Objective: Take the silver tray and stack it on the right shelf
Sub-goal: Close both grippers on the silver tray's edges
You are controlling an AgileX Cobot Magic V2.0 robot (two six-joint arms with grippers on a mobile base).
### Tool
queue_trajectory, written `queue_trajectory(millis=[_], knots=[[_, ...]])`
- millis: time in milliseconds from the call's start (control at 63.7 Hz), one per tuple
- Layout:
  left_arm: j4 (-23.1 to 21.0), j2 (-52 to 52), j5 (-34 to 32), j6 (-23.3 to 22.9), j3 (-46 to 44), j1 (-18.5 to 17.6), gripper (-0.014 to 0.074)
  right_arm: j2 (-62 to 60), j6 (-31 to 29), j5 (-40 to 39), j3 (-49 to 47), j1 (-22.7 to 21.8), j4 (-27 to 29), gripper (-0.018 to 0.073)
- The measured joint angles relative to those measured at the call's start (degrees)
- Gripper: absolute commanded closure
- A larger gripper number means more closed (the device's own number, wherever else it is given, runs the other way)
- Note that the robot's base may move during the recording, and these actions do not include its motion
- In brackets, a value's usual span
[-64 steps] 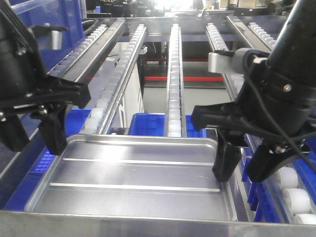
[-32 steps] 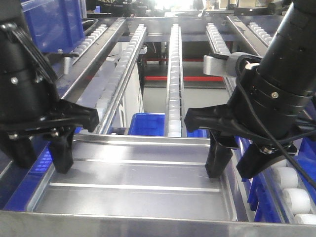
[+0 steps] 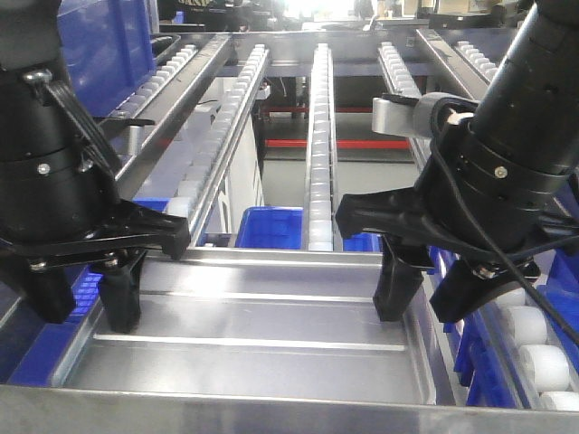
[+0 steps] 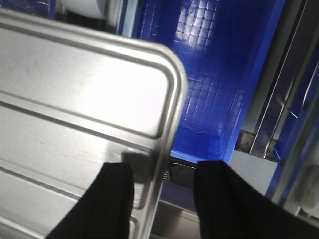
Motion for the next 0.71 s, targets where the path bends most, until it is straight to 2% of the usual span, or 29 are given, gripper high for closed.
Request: queue_trajectory(millis=[283,393,471,565,628,707], knots=[[-0.33,0.23,0.0,0.0,-0.14,0.0,0.0345,1.55,0.0,1.55,-0.1,0.0,0.0,0.0162],[-0.33,0.23,0.0,0.0,-0.14,0.0,0.0345,2.05,0.0,1.73,-0.4,0.0,0.0,0.0216],[-0.33,0.23,0.0,0.0,-0.14,0.0,0.0351,2.32,0.0,1.87,-0.57,0.0,0.0,0.0295],[-0.46,0.23,0.0,0.0,-0.14,0.0,0.0396,2.4,0.0,1.87,-0.79,0.0,0.64,0.0422],[-0.73,0.23,-0.13,0.0,-0.23,0.0,0.0463,2.4,0.13,2.19,-0.91,0.0,0.8,0.0522],[-1.27,0.23,-0.34,0.0,-0.23,0.0,0.0581,2.4,0.66,2.27,-0.91,-0.1,1.18,0.0501]])
